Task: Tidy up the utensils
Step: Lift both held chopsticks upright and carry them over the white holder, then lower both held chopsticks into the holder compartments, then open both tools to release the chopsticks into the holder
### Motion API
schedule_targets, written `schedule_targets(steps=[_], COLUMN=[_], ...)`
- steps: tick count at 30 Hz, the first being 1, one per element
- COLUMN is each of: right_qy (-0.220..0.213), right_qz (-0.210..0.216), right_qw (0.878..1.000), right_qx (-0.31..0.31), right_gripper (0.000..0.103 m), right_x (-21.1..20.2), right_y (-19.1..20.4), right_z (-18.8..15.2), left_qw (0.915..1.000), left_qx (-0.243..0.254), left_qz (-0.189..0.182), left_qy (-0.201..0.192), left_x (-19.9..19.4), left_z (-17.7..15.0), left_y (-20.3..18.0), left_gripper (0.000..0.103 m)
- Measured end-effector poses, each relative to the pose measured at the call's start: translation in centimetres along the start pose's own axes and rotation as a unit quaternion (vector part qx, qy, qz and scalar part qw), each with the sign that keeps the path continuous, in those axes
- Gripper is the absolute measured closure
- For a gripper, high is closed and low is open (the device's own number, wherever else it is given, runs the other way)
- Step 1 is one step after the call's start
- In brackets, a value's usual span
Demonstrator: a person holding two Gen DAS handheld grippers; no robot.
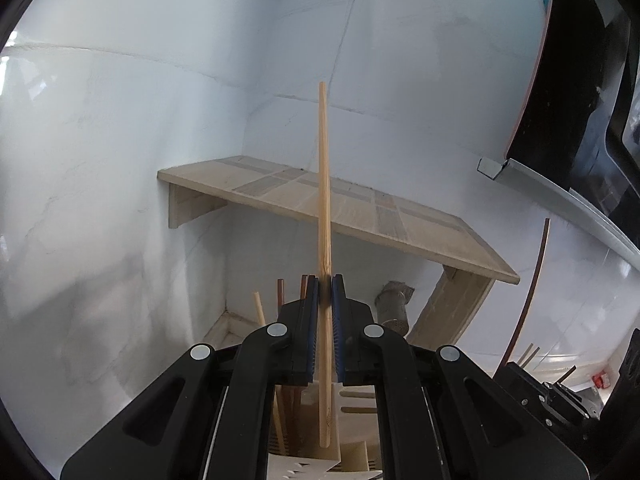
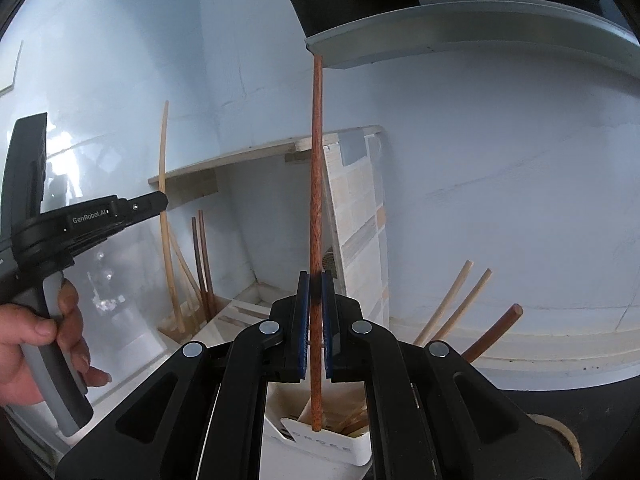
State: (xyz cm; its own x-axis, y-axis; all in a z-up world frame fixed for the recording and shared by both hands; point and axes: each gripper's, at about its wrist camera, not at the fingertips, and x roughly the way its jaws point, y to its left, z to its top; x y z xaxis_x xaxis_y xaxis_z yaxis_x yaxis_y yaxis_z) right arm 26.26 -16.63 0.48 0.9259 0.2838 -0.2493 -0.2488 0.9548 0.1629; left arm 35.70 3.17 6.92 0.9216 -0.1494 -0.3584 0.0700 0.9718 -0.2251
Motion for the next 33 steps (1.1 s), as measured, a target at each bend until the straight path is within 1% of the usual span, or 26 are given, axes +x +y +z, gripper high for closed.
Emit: schedule_targets(steps=[4, 10, 16, 17, 18, 20, 21, 22, 23, 24, 29, 30, 31, 33], right_qy=[0.002, 0.005, 0.002, 0.002, 0.002, 0.002, 0.004, 0.007, 0.010, 0.013, 0.022, 0.022, 0.022, 0.023], right_qz=[-0.001, 0.000, 0.000, 0.000, -0.002, -0.002, 0.000, 0.000, 0.001, 0.001, 0.000, -0.001, -0.001, -0.002], right_qw=[1.000, 1.000, 1.000, 1.000, 1.000, 1.000, 1.000, 1.000, 1.000, 1.000, 1.000, 1.000, 1.000, 1.000], right_qx=[-0.001, -0.008, -0.013, -0.014, -0.014, -0.011, -0.005, 0.000, 0.003, 0.006, 0.009, 0.008, 0.006, 0.006], right_gripper=[0.097, 0.096, 0.096, 0.097, 0.097, 0.096, 0.095, 0.091, 0.085, 0.074, 0.074, 0.073, 0.069, 0.065], right_x=[-0.2, 0.3, 0.9, 1.0, 1.0, 1.1, 1.1, 1.1, 1.2, 1.1, 1.4, 1.3, 1.1, 0.8], right_y=[0.1, 0.9, 0.7, 0.7, 0.6, 0.4, 0.2, 0.0, -0.1, -0.3, -0.6, -0.6, -0.5, -0.6], right_z=[0.0, 0.2, 0.6, 0.6, 0.7, 0.8, 0.8, 0.8, 0.8, 0.7, 0.7, 0.9, 1.0, 1.1], left_qw=[0.9999, 0.9994, 0.9989, 0.9988, 0.9987, 0.9986, 0.9986, 0.9987, 0.9988, 0.9988, 0.9988, 0.9987, 0.9986, 0.9984], left_qx=[0.013, 0.027, 0.031, 0.032, 0.033, 0.035, 0.034, 0.033, 0.033, 0.032, 0.035, 0.038, 0.039, 0.046], left_qz=[0.003, 0.015, 0.020, 0.021, 0.022, 0.022, 0.022, 0.021, 0.020, 0.019, 0.011, 0.010, 0.009, 0.006], left_qy=[0.011, 0.016, 0.029, 0.030, 0.031, 0.033, 0.033, 0.032, 0.031, 0.030, 0.033, 0.034, 0.034, 0.033], left_x=[0.5, 0.6, 0.2, 0.1, -0.1, -0.6, -0.8, -1.0, -1.3, -1.6, -2.0, -2.1, -2.1, -2.6], left_z=[-0.9, -1.8, -2.4, -2.4, -2.4, -2.3, -2.2, -2.1, -2.1, -2.0, -2.0, -2.0, -2.0, -2.0], left_y=[-0.1, -0.4, -0.2, -0.2, -0.2, 0.0, 0.1, 0.2, 0.2, 0.2, -0.3, -0.5, -0.6, -0.9], left_gripper=[0.097, 0.097, 0.097, 0.096, 0.092, 0.089, 0.089, 0.088, 0.087, 0.086, 0.086, 0.085, 0.085, 0.080])
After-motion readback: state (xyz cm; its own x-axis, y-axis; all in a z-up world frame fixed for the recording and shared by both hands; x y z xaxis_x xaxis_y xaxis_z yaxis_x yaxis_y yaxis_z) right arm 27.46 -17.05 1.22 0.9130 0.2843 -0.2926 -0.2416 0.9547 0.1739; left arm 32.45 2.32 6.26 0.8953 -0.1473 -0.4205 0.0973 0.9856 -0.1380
